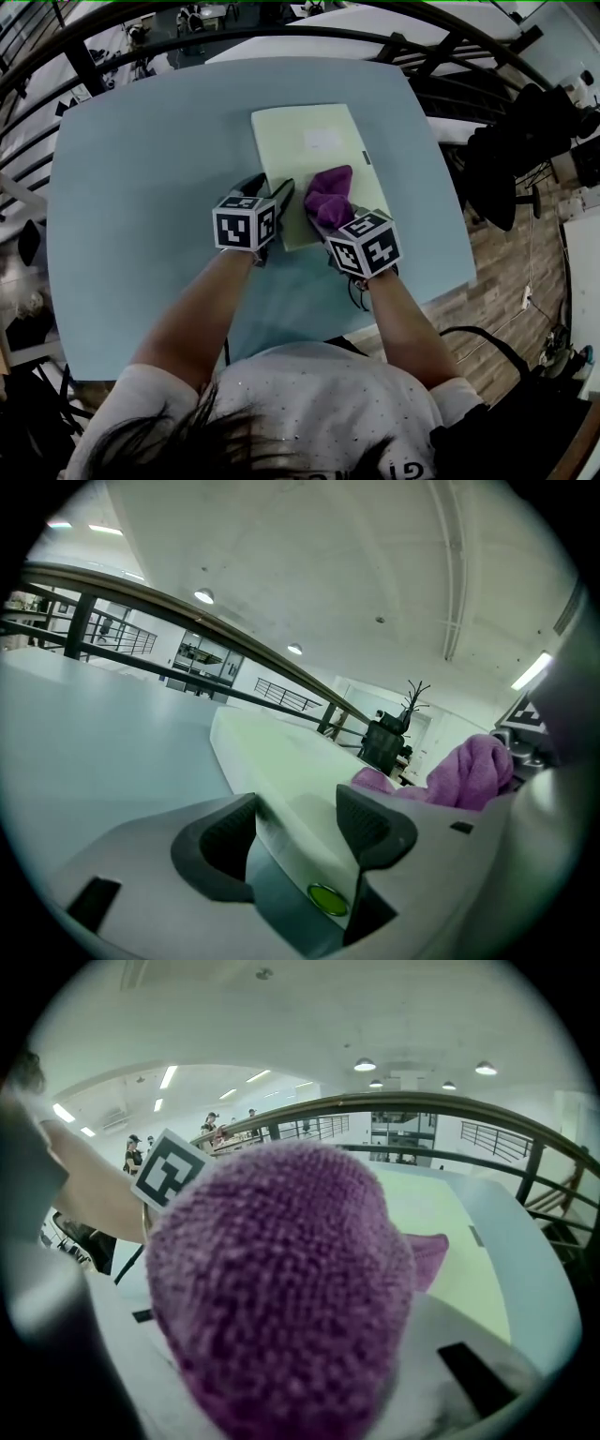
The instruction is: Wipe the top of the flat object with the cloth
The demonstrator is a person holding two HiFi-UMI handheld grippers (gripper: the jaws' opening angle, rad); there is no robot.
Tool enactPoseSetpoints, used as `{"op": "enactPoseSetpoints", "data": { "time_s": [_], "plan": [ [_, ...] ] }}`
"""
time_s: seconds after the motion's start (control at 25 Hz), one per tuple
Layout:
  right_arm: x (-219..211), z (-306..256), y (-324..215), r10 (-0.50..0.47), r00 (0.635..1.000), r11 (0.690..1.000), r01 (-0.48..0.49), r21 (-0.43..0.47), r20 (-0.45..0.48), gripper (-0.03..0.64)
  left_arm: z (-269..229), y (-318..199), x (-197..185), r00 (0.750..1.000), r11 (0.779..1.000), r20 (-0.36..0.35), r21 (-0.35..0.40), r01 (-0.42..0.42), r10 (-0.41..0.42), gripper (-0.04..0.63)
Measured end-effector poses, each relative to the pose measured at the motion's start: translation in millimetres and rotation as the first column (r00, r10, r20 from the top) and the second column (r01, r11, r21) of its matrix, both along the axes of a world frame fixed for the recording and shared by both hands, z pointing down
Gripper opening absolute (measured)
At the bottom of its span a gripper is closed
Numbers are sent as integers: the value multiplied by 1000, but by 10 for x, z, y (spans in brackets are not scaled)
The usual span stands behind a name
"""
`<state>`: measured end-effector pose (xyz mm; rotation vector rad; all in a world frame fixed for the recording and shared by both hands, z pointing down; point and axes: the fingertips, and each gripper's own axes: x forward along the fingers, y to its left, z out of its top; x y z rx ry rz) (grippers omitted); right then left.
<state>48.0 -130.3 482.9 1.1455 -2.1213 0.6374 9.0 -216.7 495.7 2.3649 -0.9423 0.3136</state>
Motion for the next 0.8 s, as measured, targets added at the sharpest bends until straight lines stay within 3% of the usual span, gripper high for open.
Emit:
{"op": "enactPoseSetpoints", "data": {
  "time_s": [0.28,0.56,0.8],
  "plan": [
    [527,7,-40,145,989,989,-145,10,6,29,-2,-1,5,1000,1000,-12,-7,-19,19,265],
    [1150,-7,13,329,944,943,-329,42,-6,29,-8,20,38,999,999,-12,1,-34,34,265],
    [1461,-2,85,380,920,925,-375,69,-93,29,-6,23,33,999,999,-18,1,-38,38,265]
  ]
}}
